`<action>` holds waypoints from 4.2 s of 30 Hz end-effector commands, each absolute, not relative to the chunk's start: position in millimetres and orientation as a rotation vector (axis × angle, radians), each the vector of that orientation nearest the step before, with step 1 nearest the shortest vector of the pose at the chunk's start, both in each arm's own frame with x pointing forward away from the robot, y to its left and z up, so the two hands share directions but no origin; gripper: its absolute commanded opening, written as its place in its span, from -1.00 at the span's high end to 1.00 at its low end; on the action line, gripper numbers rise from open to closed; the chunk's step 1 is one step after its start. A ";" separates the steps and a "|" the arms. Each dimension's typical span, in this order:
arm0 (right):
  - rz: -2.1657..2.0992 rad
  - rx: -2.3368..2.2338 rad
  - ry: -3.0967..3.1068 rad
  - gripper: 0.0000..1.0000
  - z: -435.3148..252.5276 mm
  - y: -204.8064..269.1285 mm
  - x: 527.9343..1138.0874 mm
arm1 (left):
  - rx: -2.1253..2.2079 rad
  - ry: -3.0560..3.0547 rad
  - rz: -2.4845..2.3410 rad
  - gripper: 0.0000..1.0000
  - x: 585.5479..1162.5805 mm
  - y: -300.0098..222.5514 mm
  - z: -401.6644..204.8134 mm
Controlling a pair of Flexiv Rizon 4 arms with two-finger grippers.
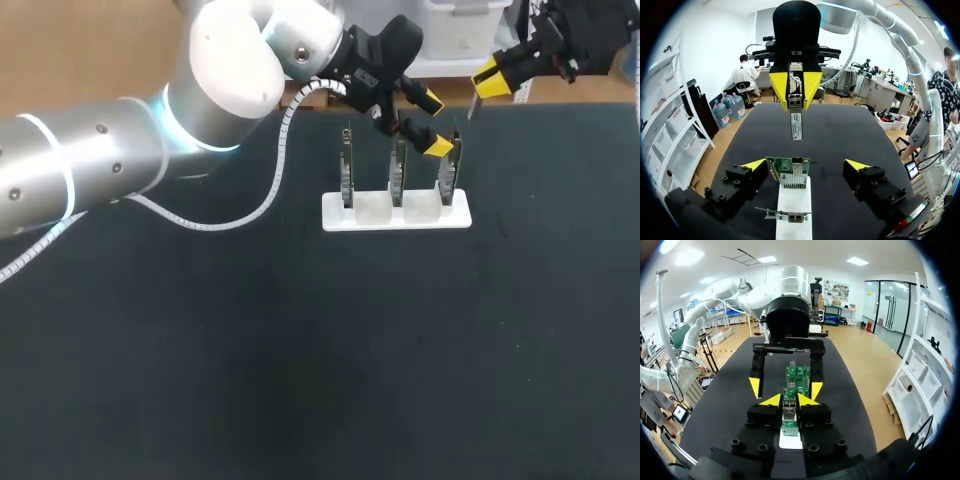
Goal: Pick up the optical module with the left hand, and insert it into the network port with the right hand.
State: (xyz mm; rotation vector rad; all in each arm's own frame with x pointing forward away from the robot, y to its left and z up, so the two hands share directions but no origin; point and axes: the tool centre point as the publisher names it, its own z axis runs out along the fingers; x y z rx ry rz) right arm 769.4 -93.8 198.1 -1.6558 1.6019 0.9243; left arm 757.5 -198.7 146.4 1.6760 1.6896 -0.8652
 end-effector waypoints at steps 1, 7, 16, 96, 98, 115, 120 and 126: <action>0.910 -1.653 1.605 1.00 200.2 -92.6 768.9 | 1.677 1.690 -0.864 -1.00 757.3 -198.7 146.4; 0.887 -1.662 1.608 1.00 201.6 -91.7 767.4 | 1.677 1.690 -0.864 -1.00 757.3 -198.7 146.4; 0.847 -1.662 1.622 1.00 205.9 -88.1 765.1 | 1.677 1.690 -0.864 -1.00 757.3 -198.7 146.4; 0.826 -1.678 1.673 1.00 182.2 -69.6 756.8 | 1.677 1.690 -0.864 -1.00 757.3 -198.7 146.4; 0.829 -1.678 1.673 1.00 181.6 -69.7 757.1 | 1.677 1.690 -0.864 -1.00 757.3 -198.7 146.4; 0.818 -1.701 1.686 1.00 180.5 -73.9 760.9 | 1.677 1.690 -0.864 -1.00 757.3 -198.7 146.4; 0.823 -1.699 1.687 1.00 178.8 -74.0 761.4 | 1.677 1.690 -0.864 -1.00 757.3 -198.7 146.4; 0.827 -1.700 1.682 1.00 177.9 -73.8 762.9 | 1.677 1.690 -0.864 -1.00 757.3 -198.7 146.4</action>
